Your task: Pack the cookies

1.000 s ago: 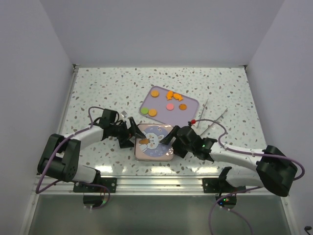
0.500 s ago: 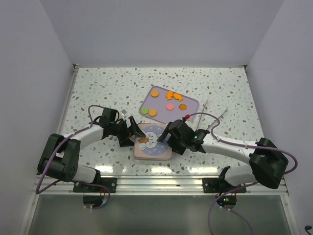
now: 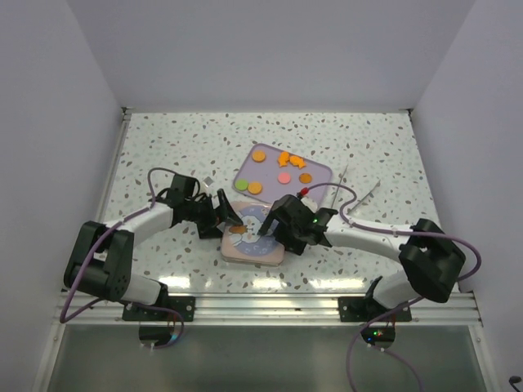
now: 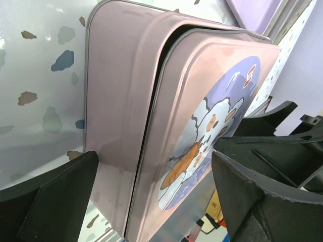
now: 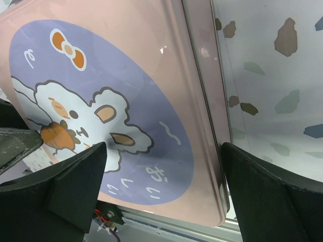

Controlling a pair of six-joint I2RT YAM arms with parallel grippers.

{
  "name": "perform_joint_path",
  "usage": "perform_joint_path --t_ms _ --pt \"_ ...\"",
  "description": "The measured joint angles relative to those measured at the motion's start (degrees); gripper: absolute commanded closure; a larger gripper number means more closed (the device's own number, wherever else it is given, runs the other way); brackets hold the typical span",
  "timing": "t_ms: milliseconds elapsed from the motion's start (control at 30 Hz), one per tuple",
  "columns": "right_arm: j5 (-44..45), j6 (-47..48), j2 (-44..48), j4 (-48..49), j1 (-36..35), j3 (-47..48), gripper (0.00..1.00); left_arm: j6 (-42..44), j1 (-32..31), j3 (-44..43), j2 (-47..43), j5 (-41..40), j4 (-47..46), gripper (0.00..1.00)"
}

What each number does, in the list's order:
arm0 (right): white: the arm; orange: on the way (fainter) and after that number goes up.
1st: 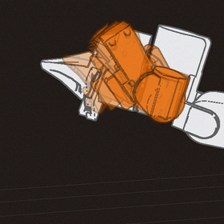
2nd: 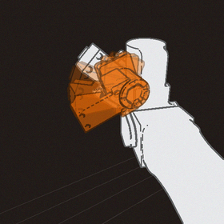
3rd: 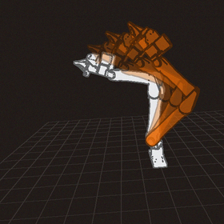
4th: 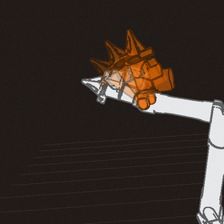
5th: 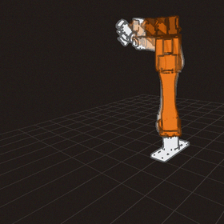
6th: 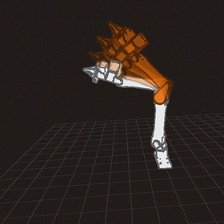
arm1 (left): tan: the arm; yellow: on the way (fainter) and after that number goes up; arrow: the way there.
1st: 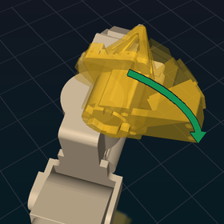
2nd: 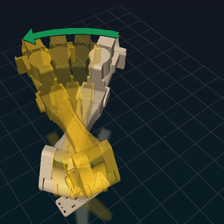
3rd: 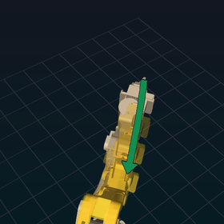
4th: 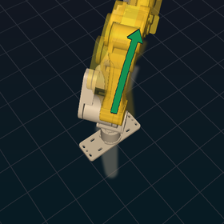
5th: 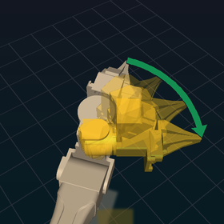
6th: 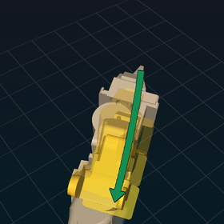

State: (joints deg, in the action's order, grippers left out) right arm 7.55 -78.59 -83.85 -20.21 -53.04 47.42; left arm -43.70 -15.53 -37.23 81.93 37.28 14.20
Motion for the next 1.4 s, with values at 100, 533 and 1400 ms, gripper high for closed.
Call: perform_joint_path --t_ms 100,533,1400 --pt "0.02 0.37 -1.36 -1.75 0.0 2.08 0.01 0.9 0.0 -0.9 0.11 -0.33 1.18 0.0" --pt "0.2 3.65 -8.94 -13.68 0.11 14.95 0.01 3.02 0.02 -3.85 0.11 -2.67 4.55 0.0" --pt "-3.1 7.74 -14.45 -24.09 2.03 24.55 0.01 3.85 -0.04 -5.81 0.02 -2.75 6.19 0.0"
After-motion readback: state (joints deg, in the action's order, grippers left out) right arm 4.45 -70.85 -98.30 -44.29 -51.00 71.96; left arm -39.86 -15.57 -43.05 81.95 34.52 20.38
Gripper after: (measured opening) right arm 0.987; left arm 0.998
